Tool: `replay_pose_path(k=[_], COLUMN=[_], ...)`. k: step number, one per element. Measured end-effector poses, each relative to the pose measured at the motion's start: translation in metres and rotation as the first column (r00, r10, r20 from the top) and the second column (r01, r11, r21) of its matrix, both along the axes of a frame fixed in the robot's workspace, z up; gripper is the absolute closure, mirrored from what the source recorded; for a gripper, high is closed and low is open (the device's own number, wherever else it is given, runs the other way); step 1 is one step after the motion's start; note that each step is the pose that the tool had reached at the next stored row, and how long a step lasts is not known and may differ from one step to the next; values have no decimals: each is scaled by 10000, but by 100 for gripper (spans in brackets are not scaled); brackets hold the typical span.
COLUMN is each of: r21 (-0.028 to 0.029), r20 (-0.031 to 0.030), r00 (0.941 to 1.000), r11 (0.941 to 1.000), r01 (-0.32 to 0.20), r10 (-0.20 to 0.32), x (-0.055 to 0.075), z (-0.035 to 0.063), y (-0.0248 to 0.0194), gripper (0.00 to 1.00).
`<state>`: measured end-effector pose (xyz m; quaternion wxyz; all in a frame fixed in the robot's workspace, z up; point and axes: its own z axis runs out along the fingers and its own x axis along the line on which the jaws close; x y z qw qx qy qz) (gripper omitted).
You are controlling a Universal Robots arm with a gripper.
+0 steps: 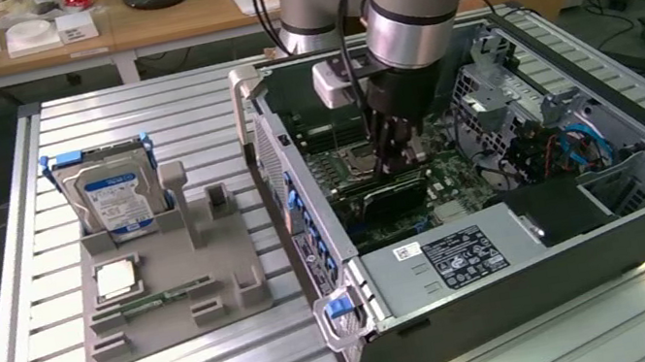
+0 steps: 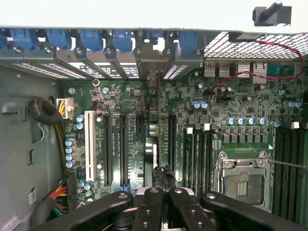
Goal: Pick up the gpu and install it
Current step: 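Press down on the gpu until it lock into place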
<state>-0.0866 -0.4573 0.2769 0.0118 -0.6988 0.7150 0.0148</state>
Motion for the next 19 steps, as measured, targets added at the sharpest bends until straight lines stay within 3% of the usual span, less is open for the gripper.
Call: replay_pose_path(k=[19], r21=[1], r20=[0], r00=[10000], r11=[10000], r01=[1], r10=[-1], x=[-7], z=[-74], y=[8], gripper=[89])
